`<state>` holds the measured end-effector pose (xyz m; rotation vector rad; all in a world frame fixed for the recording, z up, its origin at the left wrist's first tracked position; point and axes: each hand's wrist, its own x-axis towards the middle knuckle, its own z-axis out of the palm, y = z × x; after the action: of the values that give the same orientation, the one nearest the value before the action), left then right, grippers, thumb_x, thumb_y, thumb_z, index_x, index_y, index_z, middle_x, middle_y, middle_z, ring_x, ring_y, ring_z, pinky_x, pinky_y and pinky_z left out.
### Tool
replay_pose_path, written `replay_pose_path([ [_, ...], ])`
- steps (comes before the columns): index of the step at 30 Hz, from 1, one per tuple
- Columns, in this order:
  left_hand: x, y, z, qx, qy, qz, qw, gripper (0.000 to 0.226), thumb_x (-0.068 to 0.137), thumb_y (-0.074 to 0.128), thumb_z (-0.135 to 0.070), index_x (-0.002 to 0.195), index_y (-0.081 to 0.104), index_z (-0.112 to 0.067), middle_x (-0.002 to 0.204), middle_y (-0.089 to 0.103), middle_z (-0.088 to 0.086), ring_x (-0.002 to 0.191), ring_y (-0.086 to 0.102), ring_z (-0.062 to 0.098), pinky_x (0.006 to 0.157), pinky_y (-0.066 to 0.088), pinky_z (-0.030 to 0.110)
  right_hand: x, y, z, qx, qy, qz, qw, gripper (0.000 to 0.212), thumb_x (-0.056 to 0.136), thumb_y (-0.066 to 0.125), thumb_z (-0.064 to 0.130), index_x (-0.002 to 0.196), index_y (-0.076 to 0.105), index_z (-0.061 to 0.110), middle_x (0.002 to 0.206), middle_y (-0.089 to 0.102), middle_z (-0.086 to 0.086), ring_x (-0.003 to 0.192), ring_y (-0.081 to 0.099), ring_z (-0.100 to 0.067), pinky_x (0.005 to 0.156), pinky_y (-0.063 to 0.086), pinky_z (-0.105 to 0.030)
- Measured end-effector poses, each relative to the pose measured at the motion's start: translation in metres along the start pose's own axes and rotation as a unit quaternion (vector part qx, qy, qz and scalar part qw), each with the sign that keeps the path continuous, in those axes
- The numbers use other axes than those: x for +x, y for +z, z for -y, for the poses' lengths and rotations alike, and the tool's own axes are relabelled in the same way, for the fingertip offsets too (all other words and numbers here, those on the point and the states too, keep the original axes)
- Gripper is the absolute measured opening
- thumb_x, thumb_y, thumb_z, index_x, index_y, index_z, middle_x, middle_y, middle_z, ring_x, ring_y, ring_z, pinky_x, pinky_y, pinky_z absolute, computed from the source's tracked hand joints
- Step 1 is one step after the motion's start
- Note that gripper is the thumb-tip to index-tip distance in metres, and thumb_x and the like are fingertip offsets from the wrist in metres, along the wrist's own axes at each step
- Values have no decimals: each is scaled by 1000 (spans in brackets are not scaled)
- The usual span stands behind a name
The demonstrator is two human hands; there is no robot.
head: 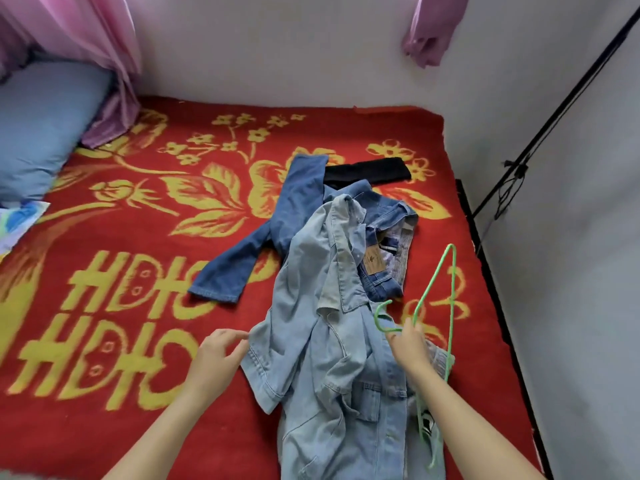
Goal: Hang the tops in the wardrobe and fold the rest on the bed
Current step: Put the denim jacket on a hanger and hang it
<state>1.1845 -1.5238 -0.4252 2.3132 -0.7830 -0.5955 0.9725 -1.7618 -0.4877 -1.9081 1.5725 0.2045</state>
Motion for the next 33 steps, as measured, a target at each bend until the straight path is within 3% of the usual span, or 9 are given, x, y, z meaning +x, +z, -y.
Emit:
replay_pose_path([
  [2, 7, 2, 0, 16, -17, -7, 1000, 16, 89, 59, -9, 101, 70, -8, 96, 57, -3, 93, 50, 13, 77, 29, 21, 24, 5, 6, -13, 5, 5, 1000, 51, 97, 40, 23, 141, 27, 2, 148, 24, -18, 132, 32, -35, 105, 28, -46],
  [6, 22, 2, 8, 26, -70, -15, 997, 17, 89, 58, -9, 102, 69, -9, 95, 56, -3, 92, 52, 17, 76, 31, 25, 67, 16, 11, -26, 2, 19, 999, 42, 97, 41, 21, 131, 39, -2, 136, 37, -19, 118, 45, -34, 90, 39, -38],
  [10, 29, 4, 30, 40, -110, -3, 993, 17, 89, 60, -9, 102, 70, -11, 91, 56, -4, 93, 54, 18, 80, 35, 27, 108, 29, 9, -45, 19, 45, 998, 39, 96, 46, 24, 123, 45, -5, 130, 39, -23, 111, 49, -37, 80, 38, -34],
  [16, 30, 14, 59, 27, -189, 29, 981, 14, 91, 58, -14, 99, 68, -18, 97, 60, -3, 96, 57, 17, 82, 37, 26, 146, 64, -8, -85, 45, 74, 993, 32, 88, 53, 17, 112, 54, -6, 119, 53, -26, 108, 51, -39, 81, 41, -36],
  [19, 28, 20, 63, 30, -207, 41, 977, 14, 92, 56, -15, 101, 67, -18, 95, 58, -4, 93, 55, 14, 77, 34, 22, 144, 74, -9, -62, 82, 26, 994, 27, 84, 51, 12, 106, 63, 3, 114, 58, -24, 106, 52, -40, 88, 40, -40],
  [22, 25, 27, 59, 33, -210, 62, 975, 14, 92, 55, -13, 101, 65, -17, 95, 58, -3, 91, 53, 11, 69, 29, 15, 136, 76, -12, -52, 84, -13, 995, 30, 86, 50, 8, 113, 64, 8, 118, 58, -22, 114, 46, -39, 92, 37, -40],
  [27, 19, 41, 45, 26, -190, 101, 976, 17, 91, 56, -13, 102, 68, -17, 100, 64, 0, 93, 55, 13, 77, 33, 22, 111, 61, -5, 27, 72, -59, 995, 19, 90, 55, 13, 106, 62, 6, 114, 61, -18, 108, 51, -36, 74, 32, -34],
  [30, 18, 46, 25, -15, -178, 125, 976, 19, 91, 54, -11, 86, 67, -25, 90, 67, 3, 84, 58, 15, 73, 39, 28, 72, 50, 7, 87, 21, -96, 991, 12, 88, 59, 10, 95, 60, 1, 99, 64, -21, 93, 56, -37, 67, 32, -32],
  [33, 23, 52, -3, -162, -199, 120, 959, 26, 92, 50, -5, 75, 64, -20, 78, 65, 4, 70, 56, 13, 67, 42, 27, 16, 46, 21, 159, -104, -151, 970, 8, 82, 64, 0, 78, 59, 5, 77, 60, -12, 75, 57, -34, 61, 29, -29],
])
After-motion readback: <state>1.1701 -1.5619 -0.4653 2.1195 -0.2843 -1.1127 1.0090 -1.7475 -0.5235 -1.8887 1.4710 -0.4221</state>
